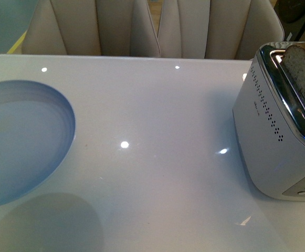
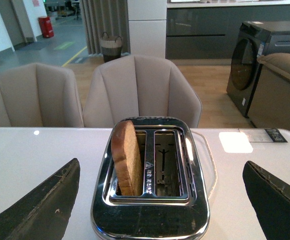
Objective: Left arm holds plate, right arm toasts bread
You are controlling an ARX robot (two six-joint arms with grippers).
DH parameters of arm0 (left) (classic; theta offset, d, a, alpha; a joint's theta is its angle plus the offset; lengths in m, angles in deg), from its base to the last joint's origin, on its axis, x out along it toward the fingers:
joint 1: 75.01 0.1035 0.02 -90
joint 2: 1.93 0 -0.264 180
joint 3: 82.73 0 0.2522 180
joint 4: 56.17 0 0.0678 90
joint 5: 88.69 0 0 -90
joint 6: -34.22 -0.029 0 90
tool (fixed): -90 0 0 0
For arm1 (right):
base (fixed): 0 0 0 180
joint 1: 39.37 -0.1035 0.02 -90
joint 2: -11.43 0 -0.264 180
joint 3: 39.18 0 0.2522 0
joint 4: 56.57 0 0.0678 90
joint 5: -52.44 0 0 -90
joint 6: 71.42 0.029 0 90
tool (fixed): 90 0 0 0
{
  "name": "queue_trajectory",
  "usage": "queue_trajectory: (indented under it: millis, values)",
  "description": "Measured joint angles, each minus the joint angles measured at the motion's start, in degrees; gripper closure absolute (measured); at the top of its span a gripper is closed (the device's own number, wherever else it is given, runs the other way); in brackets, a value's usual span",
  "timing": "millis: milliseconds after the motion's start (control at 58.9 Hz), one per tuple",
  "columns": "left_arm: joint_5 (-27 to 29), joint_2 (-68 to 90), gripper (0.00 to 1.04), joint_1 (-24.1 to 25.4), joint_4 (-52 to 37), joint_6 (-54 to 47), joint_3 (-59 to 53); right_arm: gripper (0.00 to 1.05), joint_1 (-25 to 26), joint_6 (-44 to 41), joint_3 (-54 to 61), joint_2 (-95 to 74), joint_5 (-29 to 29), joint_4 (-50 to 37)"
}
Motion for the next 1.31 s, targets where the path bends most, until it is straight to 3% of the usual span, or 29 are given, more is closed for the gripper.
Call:
queue_trajectory:
  millis: [221, 475, 1306]
  values:
    - [0.0, 12.3, 1.02, 5.1, -5.9, -3.8, 0.4, 0.09, 0.0, 0.0, 0.0, 0.0, 0.0, 0.0]
    - [0.0, 22.9, 1.02, 7.5, -10.2, -5.3, 4.5, 0.09, 0.0, 0.0, 0.0, 0.0, 0.0, 0.0]
    - [-2.7, 39.6, 1.02, 8.4, -17.5, -5.3, 15.0, 0.09, 0.0, 0.0, 0.0, 0.0, 0.0, 0.0]
